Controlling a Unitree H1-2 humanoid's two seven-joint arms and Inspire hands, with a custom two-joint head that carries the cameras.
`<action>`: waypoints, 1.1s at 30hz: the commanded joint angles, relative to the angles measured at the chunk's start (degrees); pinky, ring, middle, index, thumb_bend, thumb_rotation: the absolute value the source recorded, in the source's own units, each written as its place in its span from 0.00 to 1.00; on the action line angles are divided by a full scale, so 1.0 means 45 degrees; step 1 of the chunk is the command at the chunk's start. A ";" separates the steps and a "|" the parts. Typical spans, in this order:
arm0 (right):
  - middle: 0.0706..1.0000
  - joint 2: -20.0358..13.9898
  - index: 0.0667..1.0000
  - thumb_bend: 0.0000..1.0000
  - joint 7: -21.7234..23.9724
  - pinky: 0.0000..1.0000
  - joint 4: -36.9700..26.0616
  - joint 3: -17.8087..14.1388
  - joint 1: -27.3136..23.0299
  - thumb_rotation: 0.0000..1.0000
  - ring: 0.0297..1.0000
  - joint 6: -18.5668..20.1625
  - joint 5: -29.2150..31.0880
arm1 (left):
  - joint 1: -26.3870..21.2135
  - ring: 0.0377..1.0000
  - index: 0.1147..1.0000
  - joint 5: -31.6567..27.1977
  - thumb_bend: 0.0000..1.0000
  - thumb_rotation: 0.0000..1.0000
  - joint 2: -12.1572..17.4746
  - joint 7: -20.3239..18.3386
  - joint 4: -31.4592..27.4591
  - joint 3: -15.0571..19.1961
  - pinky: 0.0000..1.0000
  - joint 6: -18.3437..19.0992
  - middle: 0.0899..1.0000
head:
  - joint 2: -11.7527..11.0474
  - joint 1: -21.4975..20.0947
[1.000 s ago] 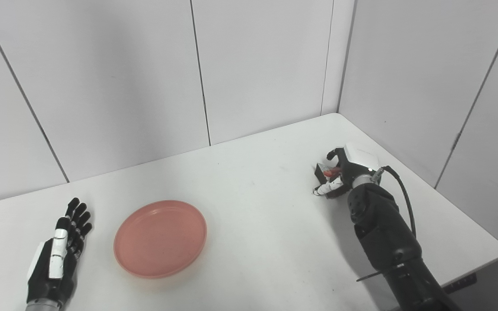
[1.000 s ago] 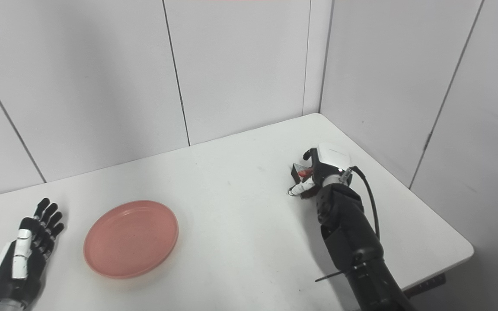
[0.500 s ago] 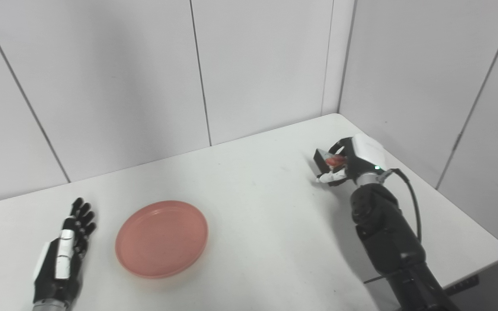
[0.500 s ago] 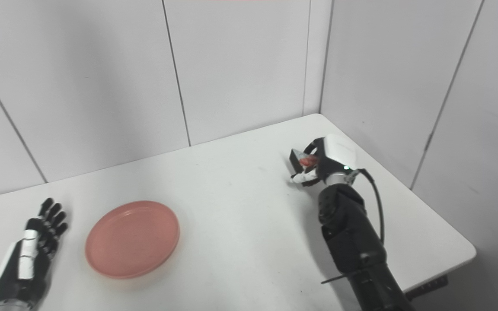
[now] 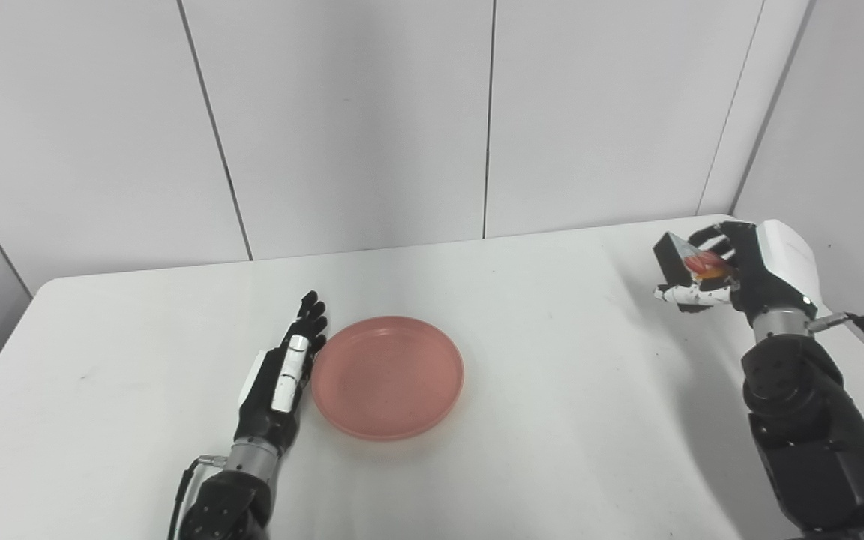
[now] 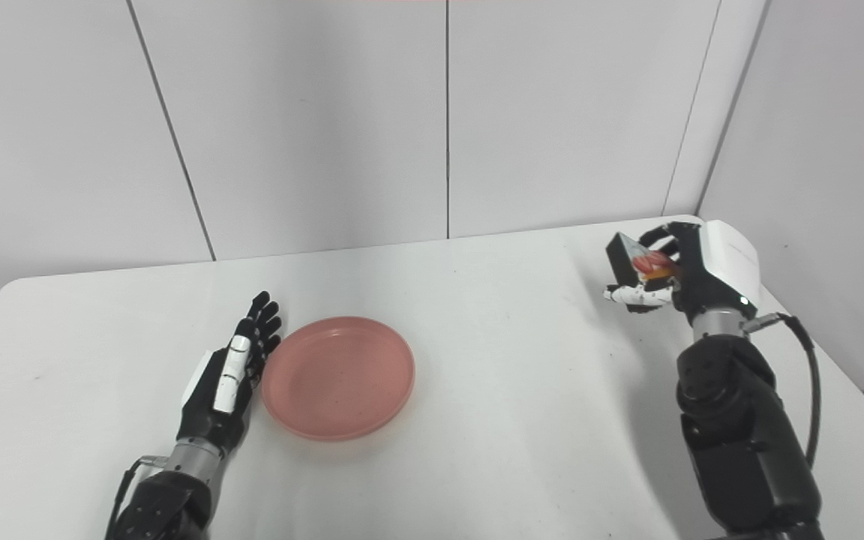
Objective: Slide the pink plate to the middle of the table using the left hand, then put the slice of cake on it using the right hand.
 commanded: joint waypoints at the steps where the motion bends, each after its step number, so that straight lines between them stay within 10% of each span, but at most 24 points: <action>1: 0.41 -0.0065 0.49 0.51 0.0004 0.18 -0.0679 0.0158 -0.0338 0.00 0.32 -0.0942 0.0459 | -0.0021 1.00 1.00 0.0046 0.61 1.00 -0.0182 0.0147 -0.0015 -0.0088 1.00 -0.0266 1.00 | -0.0001 0.0002; 26: 0.43 0.1096 0.48 0.51 0.1592 0.41 -0.2109 0.2862 0.0002 0.00 0.41 -0.1932 0.1581 | -0.0275 1.00 1.00 0.1496 0.64 1.00 -0.0753 0.1213 0.0513 -0.0870 1.00 -0.0878 1.00 | 0.0084 0.0905; 33: 0.37 0.1946 0.48 0.51 0.1807 0.17 -0.1666 0.3504 -0.0181 0.00 0.41 -0.2337 0.1830 | -0.0221 1.00 1.00 0.1611 0.68 1.00 -0.0856 0.1379 0.0272 -0.0982 1.00 -0.0647 1.00 | 0.0194 0.0980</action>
